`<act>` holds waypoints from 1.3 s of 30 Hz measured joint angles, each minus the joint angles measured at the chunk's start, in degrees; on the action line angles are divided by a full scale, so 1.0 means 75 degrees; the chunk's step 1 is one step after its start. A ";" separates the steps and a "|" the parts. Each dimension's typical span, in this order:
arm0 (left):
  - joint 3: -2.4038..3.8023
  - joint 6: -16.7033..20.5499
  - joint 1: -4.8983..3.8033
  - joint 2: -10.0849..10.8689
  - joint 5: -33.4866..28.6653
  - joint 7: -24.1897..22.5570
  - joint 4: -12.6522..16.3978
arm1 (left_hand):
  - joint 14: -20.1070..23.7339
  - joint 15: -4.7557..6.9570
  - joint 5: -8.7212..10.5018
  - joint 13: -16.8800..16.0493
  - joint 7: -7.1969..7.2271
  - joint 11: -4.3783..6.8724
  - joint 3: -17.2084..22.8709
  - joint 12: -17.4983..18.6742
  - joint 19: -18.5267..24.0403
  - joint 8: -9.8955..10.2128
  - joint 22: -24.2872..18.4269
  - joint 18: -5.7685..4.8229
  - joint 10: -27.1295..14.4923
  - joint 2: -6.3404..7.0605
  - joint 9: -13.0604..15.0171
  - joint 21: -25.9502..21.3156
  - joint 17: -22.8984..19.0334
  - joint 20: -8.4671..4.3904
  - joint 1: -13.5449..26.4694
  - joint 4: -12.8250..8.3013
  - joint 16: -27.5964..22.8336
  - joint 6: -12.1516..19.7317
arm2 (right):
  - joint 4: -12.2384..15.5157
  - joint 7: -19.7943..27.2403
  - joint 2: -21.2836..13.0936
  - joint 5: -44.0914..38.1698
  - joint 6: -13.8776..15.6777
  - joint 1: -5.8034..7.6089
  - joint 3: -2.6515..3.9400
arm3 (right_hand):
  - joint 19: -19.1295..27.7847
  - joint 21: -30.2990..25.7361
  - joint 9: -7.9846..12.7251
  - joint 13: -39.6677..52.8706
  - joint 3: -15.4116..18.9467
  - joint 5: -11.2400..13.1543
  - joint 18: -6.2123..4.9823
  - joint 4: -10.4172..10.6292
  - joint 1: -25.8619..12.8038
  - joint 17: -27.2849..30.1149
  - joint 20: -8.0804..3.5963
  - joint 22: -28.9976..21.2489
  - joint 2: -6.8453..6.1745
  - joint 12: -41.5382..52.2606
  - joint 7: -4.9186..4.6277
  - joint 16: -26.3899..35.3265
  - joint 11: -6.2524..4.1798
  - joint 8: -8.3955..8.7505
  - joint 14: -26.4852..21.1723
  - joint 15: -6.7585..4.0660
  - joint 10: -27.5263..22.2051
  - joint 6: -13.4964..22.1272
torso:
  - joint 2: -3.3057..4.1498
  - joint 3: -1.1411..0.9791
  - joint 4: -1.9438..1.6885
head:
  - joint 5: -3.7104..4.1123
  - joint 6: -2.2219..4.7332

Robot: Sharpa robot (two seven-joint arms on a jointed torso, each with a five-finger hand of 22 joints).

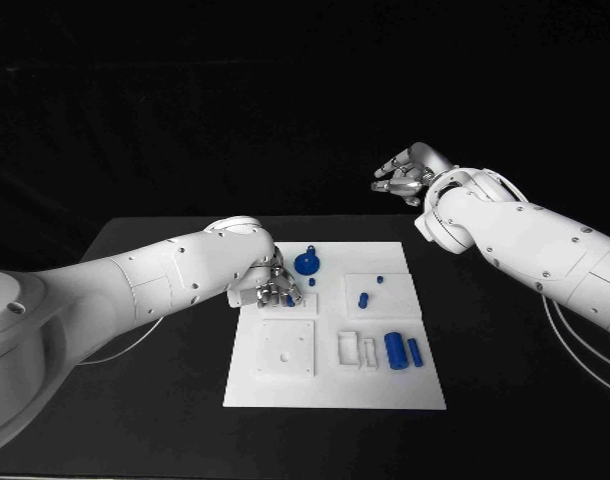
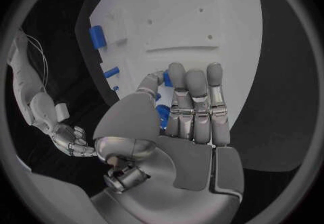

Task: Assemble the parts on the task board

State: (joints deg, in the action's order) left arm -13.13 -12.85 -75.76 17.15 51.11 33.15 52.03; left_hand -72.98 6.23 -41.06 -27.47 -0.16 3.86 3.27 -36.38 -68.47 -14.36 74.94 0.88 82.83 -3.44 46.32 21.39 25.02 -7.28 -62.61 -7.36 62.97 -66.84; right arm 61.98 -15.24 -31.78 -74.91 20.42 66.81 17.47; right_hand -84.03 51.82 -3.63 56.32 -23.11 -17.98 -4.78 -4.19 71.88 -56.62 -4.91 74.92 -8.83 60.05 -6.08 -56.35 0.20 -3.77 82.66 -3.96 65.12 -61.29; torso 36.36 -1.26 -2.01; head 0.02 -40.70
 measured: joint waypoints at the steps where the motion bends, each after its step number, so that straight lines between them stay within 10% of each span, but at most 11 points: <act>1: 0.0002 -0.0001 0.0003 -0.0008 0.0013 0.0000 -0.0008 | 0.0000 0.0000 -0.0019 0.0000 -0.0002 -0.0001 0.0000 0.0000 0.0000 -0.0002 0.0000 0.0000 0.0001 0.0000 -0.0003 0.0000 0.0000 0.0000 0.0000 0.0000 0.0000 0.0001 | 0.0000 0.0000 0.0000 0.0000 -0.0001 0.0000 0.0000 | 0.0000 0.0000 0.0000 0.0000 0.0000 0.0000 0.0000 0.0000 0.0000 0.0000 0.0000 0.0000 0.0000 0.0000 0.0000 0.0000 0.0000 0.0000 0.0000 0.0000 0.0000 0.0000 | -0.0001 0.0000 0.0000 | 0.0001 -0.0001; 12: 0.0012 0.0059 0.0018 0.0049 0.0127 -0.0051 0.0094 | 0.0000 0.0000 0.0419 0.0010 -0.0001 0.0004 -0.0062 0.0000 0.0000 0.0201 -0.0001 0.0000 -0.0004 0.0000 -0.0187 -0.0123 -0.0014 0.0000 0.0000 -0.0062 0.0000 -0.0001 | -0.0002 0.0000 -0.0015 0.0000 -0.0007 -0.0007 0.0000 | 0.0000 0.0000 0.0000 -0.0015 -0.0031 0.0000 0.0000 -0.0031 -0.0031 0.0001 0.0000 0.0000 0.0031 0.0000 0.0000 0.0000 0.0000 0.0000 0.0000 0.0000 0.0000 0.0000 | -0.0018 0.0009 -0.0010 | 0.0035 -0.0021; 19: 0.0010 0.0181 0.0033 0.0110 0.0204 -0.0133 0.0167 | 0.0000 0.0000 0.1131 -0.0012 0.0065 0.0031 0.0191 -0.0036 -0.0089 0.0267 -0.0002 -0.0001 0.0022 0.0175 -0.0280 -0.0358 -0.0014 0.0025 0.0136 -0.0302 0.0000 -0.0095 | -0.0005 0.0000 -0.0022 -0.0001 -0.0010 -0.0026 0.0000 | 0.0000 0.0000 0.0000 -0.0014 -0.0031 0.0000 0.0000 -0.0031 -0.0031 0.0001 0.0000 -0.0001 0.0031 0.0000 0.0000 0.0000 0.0001 0.0000 0.0000 0.0000 0.0001 0.0000 | -0.0018 0.0014 -0.0014 | 0.0040 -0.0020; 26: 0.0007 0.0324 0.0040 0.0185 0.0269 -0.0179 0.0198 | 0.0000 0.0000 0.2069 -0.0028 0.0322 0.0082 -0.0367 -0.0066 -0.0194 0.0294 -0.0003 0.0000 -0.0028 0.0451 -0.0281 -0.0573 -0.0014 0.0054 -0.0121 0.0508 0.0000 -0.0355 | -0.0011 0.0000 -0.0042 0.0000 -0.0012 -0.0042 0.0000 | 0.0000 0.0000 0.0000 -0.0014 -0.0031 0.0000 0.0000 -0.0031 -0.0031 0.0001 0.0000 -0.0001 0.0031 0.0000 0.0001 0.0000 0.0001 0.0000 0.0000 0.0000 0.0001 0.0001 | -0.0016 0.0018 -0.0010 | 0.0029 -0.0011; 34: 0.0011 0.0390 0.0053 0.0260 0.0279 -0.0187 0.0282 | 0.0000 0.0000 0.2349 -0.0027 0.0282 0.0082 -0.0594 -0.0066 -0.0249 0.0264 -0.0003 0.0000 -0.0028 0.0614 -0.0193 -0.0734 -0.0024 0.0055 -0.0282 0.1108 -0.0001 -0.0366 | -0.0050 0.0003 -0.0071 0.0013 -0.0016 -0.0083 0.0000 | 0.0000 0.0000 0.0000 -0.0027 -0.0031 0.0000 -0.0001 -0.0031 -0.0030 0.0001 0.0000 -0.0002 0.0030 0.0000 0.0001 0.0000 0.0002 0.0000 0.0000 0.0000 0.0002 0.0001 | -0.0018 0.0023 -0.0008 | 0.0015 -0.0008; 39: 0.0036 0.0424 0.0064 0.0314 0.0277 -0.0175 0.0327 | 0.0000 0.0000 0.3372 -0.0026 0.0254 0.0082 -0.0581 -0.0066 -0.0276 0.0146 -0.0004 0.0000 -0.0028 0.0848 -0.0087 -0.0756 -0.0024 0.0083 -0.0132 0.1407 0.0030 -0.0394 | -0.0081 0.0005 -0.0084 0.0036 -0.0019 -0.0111 0.0000 | 0.0000 0.0000 0.0000 -0.0035 -0.0031 0.0000 -0.0001 -0.0031 -0.0030 0.0001 0.0000 -0.0002 0.0030 0.0000 0.0001 0.0000 0.0002 0.0000 0.0000 0.0000 0.0002 0.0001 | -0.0022 0.0021 -0.0004 | 0.0011 0.0007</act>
State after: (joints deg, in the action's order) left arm -12.86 -9.67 -75.28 19.51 53.19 31.84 54.49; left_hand -72.98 6.23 -15.78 -27.66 1.75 4.48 -1.09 -36.88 -70.55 -13.27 74.92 0.88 82.62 2.92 45.66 15.72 24.84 -6.66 -63.61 3.19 63.20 -69.79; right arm 61.37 -15.20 -32.41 -74.64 20.28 65.98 17.47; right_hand -84.03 51.82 -3.63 56.05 -23.34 -17.98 -4.79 -4.43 71.65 -56.61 -4.90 74.91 -8.60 60.05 -6.08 -56.35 0.21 -3.77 82.66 -3.96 65.13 -61.29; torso 36.20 -1.10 -2.03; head 0.10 -40.64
